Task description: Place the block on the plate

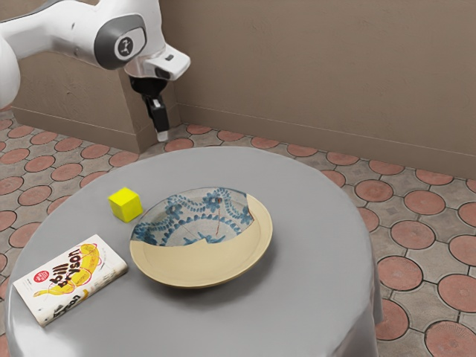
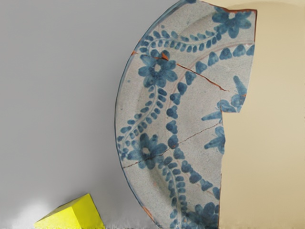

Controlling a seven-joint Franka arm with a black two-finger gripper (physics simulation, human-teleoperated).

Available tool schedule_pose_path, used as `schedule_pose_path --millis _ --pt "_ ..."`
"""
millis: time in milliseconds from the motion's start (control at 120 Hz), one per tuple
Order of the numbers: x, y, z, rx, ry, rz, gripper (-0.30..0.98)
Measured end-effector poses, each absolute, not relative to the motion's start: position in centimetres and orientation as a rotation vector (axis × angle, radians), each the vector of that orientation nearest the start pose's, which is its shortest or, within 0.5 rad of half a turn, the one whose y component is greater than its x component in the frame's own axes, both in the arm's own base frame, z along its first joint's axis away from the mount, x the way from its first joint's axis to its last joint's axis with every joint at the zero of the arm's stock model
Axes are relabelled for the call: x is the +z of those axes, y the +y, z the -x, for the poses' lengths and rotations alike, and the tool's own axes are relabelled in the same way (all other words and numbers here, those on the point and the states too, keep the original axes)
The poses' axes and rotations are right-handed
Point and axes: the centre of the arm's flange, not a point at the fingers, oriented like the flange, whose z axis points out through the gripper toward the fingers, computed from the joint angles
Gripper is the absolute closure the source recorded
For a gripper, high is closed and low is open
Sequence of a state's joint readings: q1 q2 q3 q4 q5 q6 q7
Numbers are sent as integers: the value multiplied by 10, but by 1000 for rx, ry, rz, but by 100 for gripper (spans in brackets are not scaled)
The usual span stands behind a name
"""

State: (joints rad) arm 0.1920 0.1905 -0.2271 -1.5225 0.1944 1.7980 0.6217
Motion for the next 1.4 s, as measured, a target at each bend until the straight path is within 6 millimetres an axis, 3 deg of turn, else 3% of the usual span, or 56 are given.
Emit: schedule_pose_path --millis 108,183,392,658,1025,1167,1400 --pt "557 13 -628 -40 999 2799 0" --pt "548 30 -630 -13 974 2812 0" --pt "480 93 -654 69 882 2873 0" --pt "398 178 -670 162 738 2965 0" --pt "317 226 -682 194 552 3119 0" --pt "300 244 -678 205 502 3137 0" --pt "275 251 -680 190 476 3147 0"
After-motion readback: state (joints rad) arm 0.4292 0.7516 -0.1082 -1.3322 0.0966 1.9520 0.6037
